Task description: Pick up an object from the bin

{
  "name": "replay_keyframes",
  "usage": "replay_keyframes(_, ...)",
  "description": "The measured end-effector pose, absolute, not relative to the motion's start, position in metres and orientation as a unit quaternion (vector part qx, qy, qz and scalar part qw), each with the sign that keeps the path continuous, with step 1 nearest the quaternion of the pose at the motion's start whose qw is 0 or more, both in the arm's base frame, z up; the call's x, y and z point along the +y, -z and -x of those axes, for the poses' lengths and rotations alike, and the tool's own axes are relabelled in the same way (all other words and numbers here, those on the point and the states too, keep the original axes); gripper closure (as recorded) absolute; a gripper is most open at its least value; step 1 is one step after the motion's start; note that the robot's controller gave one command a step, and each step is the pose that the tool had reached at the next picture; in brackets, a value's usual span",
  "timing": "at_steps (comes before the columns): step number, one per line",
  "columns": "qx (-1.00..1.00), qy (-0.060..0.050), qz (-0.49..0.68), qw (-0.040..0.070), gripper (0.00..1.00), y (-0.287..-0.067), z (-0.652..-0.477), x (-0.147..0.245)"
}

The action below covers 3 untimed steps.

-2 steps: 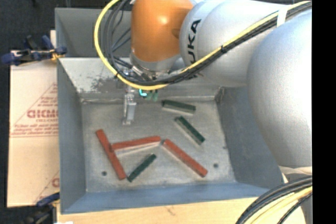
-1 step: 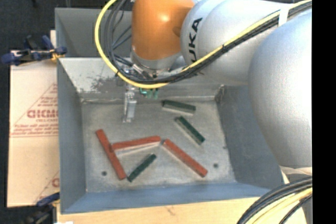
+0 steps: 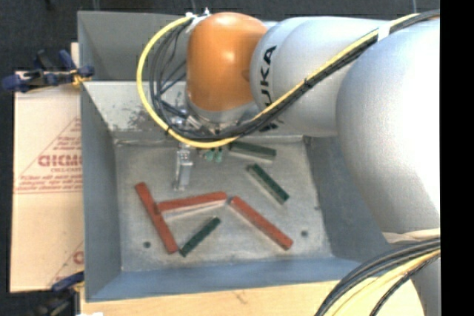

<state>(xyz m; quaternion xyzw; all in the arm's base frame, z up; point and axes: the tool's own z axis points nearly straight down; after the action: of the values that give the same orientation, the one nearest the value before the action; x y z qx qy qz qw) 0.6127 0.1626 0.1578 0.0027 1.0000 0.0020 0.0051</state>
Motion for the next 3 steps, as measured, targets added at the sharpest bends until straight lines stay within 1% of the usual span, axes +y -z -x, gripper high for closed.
replay_keyframes(1, 0.999, -0.001, -0.046, -0.001, 0.00, -0.123, -0.603, 0.151)
replay_keyframes(2, 1.000, -0.002, -0.005, 0.005, 1.00, -0.073, -0.572, 0.150)
replay_keyframes(3, 1.000, -0.002, -0.005, 0.005, 1.00, -0.073, -0.572, 0.150)
